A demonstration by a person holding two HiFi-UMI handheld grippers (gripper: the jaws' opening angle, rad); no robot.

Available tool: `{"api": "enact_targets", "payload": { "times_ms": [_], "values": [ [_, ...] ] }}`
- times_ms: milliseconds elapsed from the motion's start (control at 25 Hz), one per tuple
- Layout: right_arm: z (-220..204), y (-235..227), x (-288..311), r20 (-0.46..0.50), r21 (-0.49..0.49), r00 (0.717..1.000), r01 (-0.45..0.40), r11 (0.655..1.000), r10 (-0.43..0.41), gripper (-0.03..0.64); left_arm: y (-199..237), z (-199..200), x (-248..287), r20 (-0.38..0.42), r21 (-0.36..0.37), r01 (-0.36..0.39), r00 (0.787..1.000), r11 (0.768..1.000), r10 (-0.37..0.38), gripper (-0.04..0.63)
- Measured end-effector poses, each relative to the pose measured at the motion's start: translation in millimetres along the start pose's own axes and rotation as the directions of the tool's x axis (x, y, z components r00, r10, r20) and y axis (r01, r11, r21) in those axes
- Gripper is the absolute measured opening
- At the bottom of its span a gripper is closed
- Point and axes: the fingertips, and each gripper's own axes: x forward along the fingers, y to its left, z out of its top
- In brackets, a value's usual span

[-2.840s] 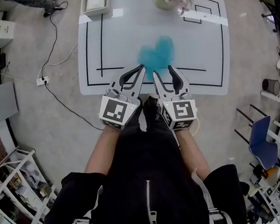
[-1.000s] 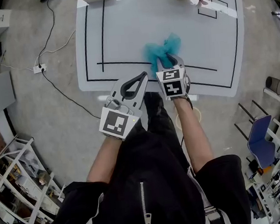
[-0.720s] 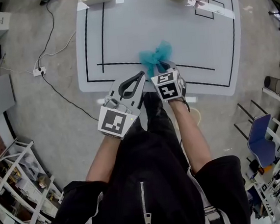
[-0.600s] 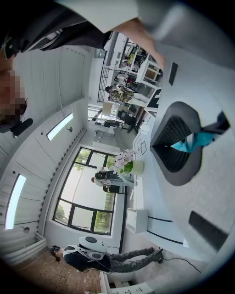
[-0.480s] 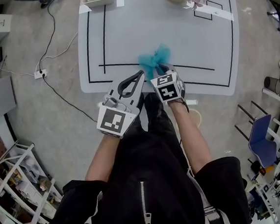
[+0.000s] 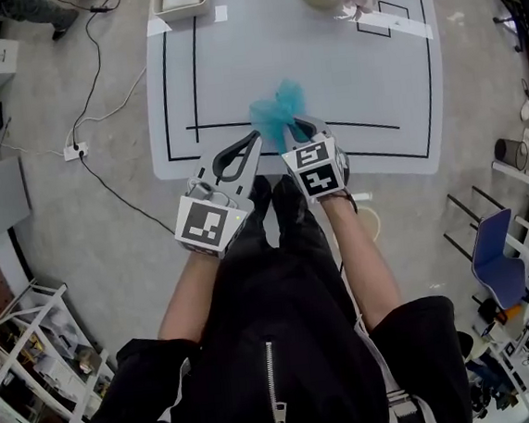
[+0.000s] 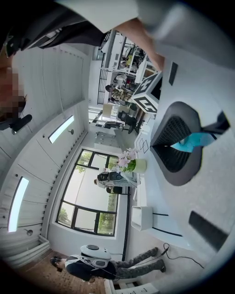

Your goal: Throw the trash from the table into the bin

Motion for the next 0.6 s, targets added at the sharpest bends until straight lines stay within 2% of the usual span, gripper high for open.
{"api": "enact_targets", "payload": {
  "times_ms": [160, 360, 480, 600],
  "values": [
    [20.9, -1.4, -23.0, 0.055, 0.031, 0.998, 0.026, 0.999, -0.027, 0.021, 7.2, 7.9, 0.7, 0.005, 0.051, 0.006, 1.000, 0.999, -0.006, 0.006],
    [39.5, -6.8, -41.3, 0.093, 0.049, 0.993, 0.069, 0.996, -0.073, 0.021, 14.0, 22.7, 8.2, 0.028, 0.075, 0.046, 0.998, 0.996, -0.048, 0.005],
    [44.3, -9.0, -48.6, 0.104, 0.075, 0.989, 0.098, 0.992, -0.106, 0.021, 11.5, 28.5, 10.0, 0.036, 0.063, 0.092, 0.995, 0.994, -0.094, 0.005],
    [45.0, -10.5, -54.7, 0.111, 0.106, 0.984, 0.127, 0.986, -0.138, 0.021, 12.7, 29.1, 12.6, 0.025, 0.091, 0.116, 0.993, 0.989, -0.118, 0.006]
  ]
}}
